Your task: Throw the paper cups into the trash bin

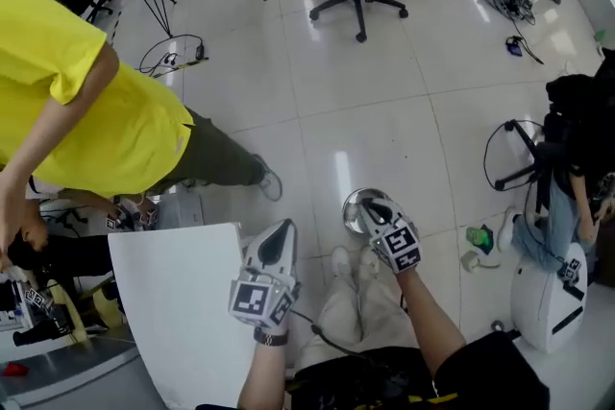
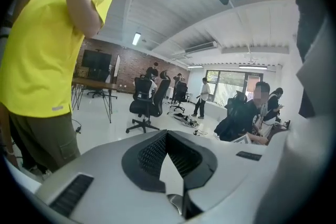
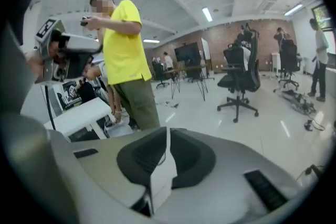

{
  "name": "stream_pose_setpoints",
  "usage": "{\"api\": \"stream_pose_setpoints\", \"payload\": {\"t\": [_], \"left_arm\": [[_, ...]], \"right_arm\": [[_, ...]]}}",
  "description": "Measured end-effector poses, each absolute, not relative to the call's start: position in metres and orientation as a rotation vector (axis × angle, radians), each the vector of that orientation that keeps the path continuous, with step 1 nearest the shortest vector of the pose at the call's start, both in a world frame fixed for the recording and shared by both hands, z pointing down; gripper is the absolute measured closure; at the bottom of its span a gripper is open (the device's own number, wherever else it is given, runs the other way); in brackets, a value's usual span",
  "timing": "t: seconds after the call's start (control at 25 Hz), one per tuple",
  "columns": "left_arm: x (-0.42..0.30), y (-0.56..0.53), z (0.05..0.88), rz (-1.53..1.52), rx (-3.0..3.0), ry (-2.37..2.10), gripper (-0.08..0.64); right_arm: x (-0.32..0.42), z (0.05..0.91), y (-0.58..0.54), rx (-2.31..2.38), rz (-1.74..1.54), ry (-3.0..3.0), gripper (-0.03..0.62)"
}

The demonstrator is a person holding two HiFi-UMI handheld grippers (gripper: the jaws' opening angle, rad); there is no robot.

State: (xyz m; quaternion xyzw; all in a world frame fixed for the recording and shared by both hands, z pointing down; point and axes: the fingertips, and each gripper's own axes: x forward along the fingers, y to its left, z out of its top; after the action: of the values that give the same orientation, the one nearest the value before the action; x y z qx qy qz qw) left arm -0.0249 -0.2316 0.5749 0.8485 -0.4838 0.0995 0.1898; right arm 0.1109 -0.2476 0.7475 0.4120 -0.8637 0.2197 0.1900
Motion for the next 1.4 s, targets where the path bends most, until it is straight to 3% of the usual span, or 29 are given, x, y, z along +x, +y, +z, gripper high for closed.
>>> {"api": "stream_pose_setpoints", "payload": {"t": [0.32,0.56,1.0,1.4], "left_arm": [[-0.042,-0.214,0.465,0.124,2.421,-1.538,0.56],[-0.033,-0.173,0.4,0.053,2.466,-1.603,0.56],[0.047,-0.151,0.37,0.021,2.632,-1.42,0.56],[0.03,-0.184,0.376,-0.045,2.637,-1.456,0.56]], "right_arm": [[0.082,0.529,-0.239,1.205,0.336,-2.742,0.586],[0.086,0.421,-0.202,1.164,0.114,-2.877,0.588],[0.143,0.375,-0.153,1.322,0.093,-2.878,0.588],[0.122,0.37,-0.181,1.284,0.068,-2.916,0.588]]}}
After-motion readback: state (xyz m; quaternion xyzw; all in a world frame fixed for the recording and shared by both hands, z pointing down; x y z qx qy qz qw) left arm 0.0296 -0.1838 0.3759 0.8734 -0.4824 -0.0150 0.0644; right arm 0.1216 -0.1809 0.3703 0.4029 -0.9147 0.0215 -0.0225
